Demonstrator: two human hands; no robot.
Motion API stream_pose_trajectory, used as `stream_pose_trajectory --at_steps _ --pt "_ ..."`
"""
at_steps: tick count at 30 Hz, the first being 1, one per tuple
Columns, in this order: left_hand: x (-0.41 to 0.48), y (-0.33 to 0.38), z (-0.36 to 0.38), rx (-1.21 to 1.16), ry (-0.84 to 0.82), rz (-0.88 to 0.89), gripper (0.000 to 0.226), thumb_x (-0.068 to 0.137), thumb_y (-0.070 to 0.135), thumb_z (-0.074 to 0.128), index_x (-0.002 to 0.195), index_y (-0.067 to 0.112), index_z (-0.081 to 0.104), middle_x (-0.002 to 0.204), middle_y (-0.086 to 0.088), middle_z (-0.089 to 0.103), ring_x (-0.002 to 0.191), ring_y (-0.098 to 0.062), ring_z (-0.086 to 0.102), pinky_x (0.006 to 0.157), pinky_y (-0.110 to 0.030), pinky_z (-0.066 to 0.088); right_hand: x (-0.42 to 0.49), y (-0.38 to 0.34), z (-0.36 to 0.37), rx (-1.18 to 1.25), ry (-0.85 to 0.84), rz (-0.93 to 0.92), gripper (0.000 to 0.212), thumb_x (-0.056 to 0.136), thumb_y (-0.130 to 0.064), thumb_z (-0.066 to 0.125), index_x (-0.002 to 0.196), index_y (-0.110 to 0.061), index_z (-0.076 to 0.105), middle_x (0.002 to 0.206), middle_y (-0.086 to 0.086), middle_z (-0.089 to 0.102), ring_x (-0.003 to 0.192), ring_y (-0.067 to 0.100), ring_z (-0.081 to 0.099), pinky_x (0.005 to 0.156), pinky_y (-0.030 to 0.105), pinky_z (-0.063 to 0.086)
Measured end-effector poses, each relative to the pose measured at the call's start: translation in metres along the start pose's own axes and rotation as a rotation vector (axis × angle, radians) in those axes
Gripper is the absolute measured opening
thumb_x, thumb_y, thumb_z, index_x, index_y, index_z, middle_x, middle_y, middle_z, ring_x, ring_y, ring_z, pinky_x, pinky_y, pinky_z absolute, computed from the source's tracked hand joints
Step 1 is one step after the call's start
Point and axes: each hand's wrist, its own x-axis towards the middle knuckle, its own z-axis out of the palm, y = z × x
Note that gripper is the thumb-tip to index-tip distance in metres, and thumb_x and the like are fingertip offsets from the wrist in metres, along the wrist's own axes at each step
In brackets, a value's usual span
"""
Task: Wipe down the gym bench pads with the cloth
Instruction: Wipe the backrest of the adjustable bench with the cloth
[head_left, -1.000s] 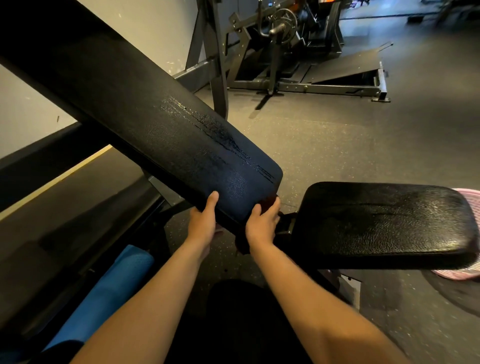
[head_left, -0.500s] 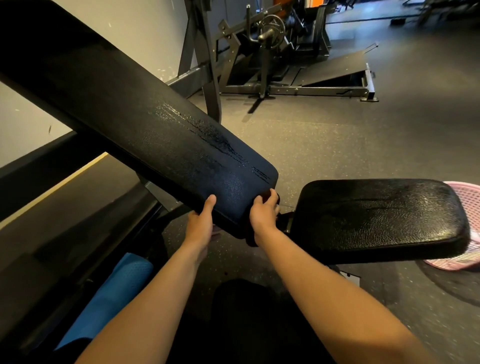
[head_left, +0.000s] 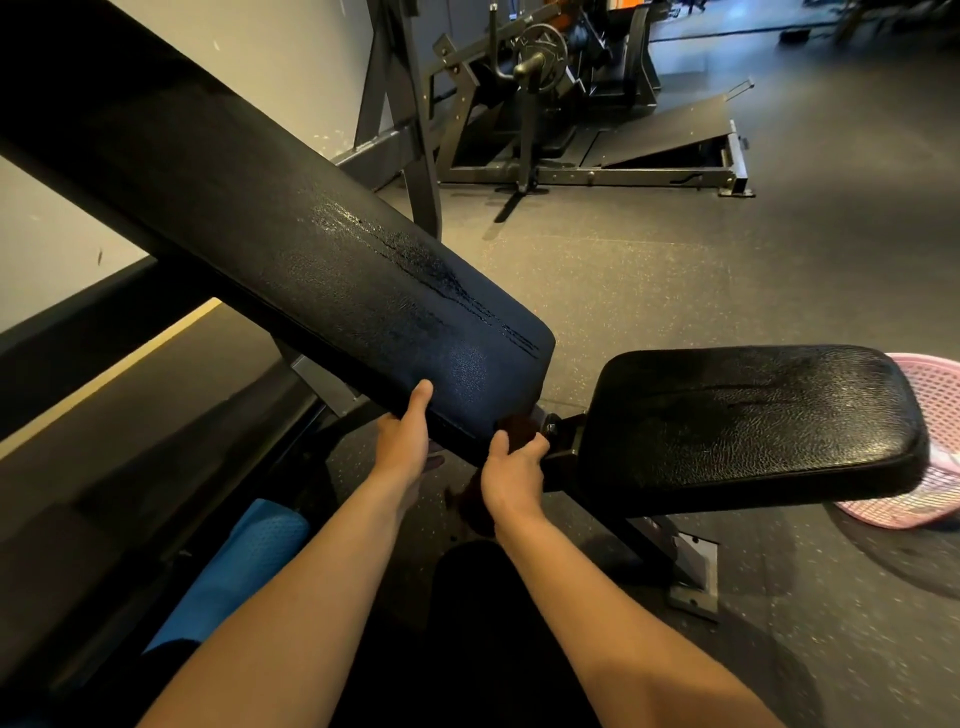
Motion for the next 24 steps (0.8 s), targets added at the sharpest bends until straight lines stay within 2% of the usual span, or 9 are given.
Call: stream_pose_trajectory --at_steps 3,4,7,10,12,15,18,21,24 --pt "0.001 -0.001 -0.001 0.008 0.005 -0.009 0.08 0.088 0.07 0.055 0.144 0.014 0.04 0.119 -0.007 0.066 0.098 -0.023 0.07 0.077 -0.038 0.057 -0.009 -0.009 -0.008 -0.094 0.043 -0.295 0.044 0.1 -0.04 0.049 0.14 -0.028 0.034 0.115 0.0 0.059 0.088 0.013 0.057 0.073 0.029 0.046" --pt "0.003 -0.001 -0.002 0.013 -0.004 -0.012 0.084 0.086 0.072 0.056 0.145 0.014 0.041 0.118 -0.007 0.067 0.097 -0.023 0.071 0.077 -0.038 0.058 -0.008 -0.016 -0.006 -0.119 0.046 -0.419 0.042 0.098 -0.042 0.052 0.137 -0.031 0.039 0.113 -0.002 0.061 0.091 0.012 0.06 0.074 0.029 0.049" --pt "0.006 0.003 -0.006 0.029 -0.052 -0.012 0.094 0.074 0.079 0.056 0.141 0.015 0.047 0.115 -0.008 0.071 0.093 -0.023 0.074 0.081 -0.045 0.061 0.006 -0.038 0.013 -0.241 -0.036 -0.675 0.044 0.093 -0.048 0.055 0.135 -0.037 0.045 0.12 -0.006 0.064 0.11 0.015 0.059 0.096 0.038 0.049" --pt "0.011 0.005 -0.013 0.093 -0.067 -0.003 0.067 0.092 0.067 0.049 0.134 0.015 0.054 0.109 -0.008 0.073 0.092 -0.023 0.074 0.079 -0.042 0.062 0.021 -0.057 0.034 -0.378 -0.154 -0.817 0.046 0.096 -0.041 0.055 0.14 -0.033 0.046 0.131 -0.003 0.054 0.124 0.015 0.042 0.106 0.038 0.039" --pt "0.013 0.007 -0.018 0.186 -0.069 -0.01 0.064 0.093 0.064 0.049 0.133 0.015 0.056 0.114 -0.006 0.072 0.097 -0.022 0.071 0.079 -0.037 0.059 0.029 -0.068 0.048 -0.405 -0.22 -0.901 0.047 0.099 -0.033 0.053 0.145 -0.032 0.043 0.138 0.0 0.045 0.132 0.018 0.031 0.113 0.037 0.03" --pt "0.014 0.012 -0.026 0.191 0.063 0.088 0.08 0.087 0.053 0.067 0.146 0.01 0.036 0.133 -0.002 0.057 0.116 -0.019 0.058 0.095 -0.035 0.049 0.043 -0.09 0.069 -0.449 -0.39 -0.934 0.051 0.102 -0.027 0.049 0.151 -0.033 0.035 0.157 0.006 0.028 0.147 0.023 0.011 0.118 0.038 0.011" --pt "0.016 0.029 -0.037 0.145 0.267 0.307 0.111 0.077 0.038 0.085 0.158 0.024 0.011 0.156 -0.006 0.028 0.136 -0.021 0.04 0.106 -0.036 0.04 0.061 -0.108 0.08 -0.584 -0.401 -0.963 0.05 0.103 -0.03 0.044 0.151 -0.036 0.032 0.16 0.004 0.026 0.149 0.026 0.01 0.121 0.044 0.012" --pt "0.027 0.046 -0.048 0.394 0.404 0.474 0.123 0.075 0.046 0.084 0.158 0.031 -0.006 0.166 -0.006 0.001 0.152 -0.031 0.011 0.121 -0.052 0.024 0.075 -0.102 0.072 -0.594 -0.217 -0.927 0.048 0.1 -0.03 0.043 0.148 -0.032 0.038 0.155 0.003 0.035 0.145 0.024 0.02 0.119 0.045 0.023" --pt "0.034 0.054 -0.05 0.701 0.469 0.666 0.12 0.08 0.046 0.078 0.159 0.025 -0.009 0.167 -0.012 -0.014 0.153 -0.035 -0.004 0.123 -0.052 0.01 0.086 -0.075 0.049 -0.52 0.04 -0.75 0.044 0.097 -0.025 0.042 0.141 -0.024 0.045 0.146 0.003 0.042 0.134 0.024 0.03 0.11 0.044 0.035"
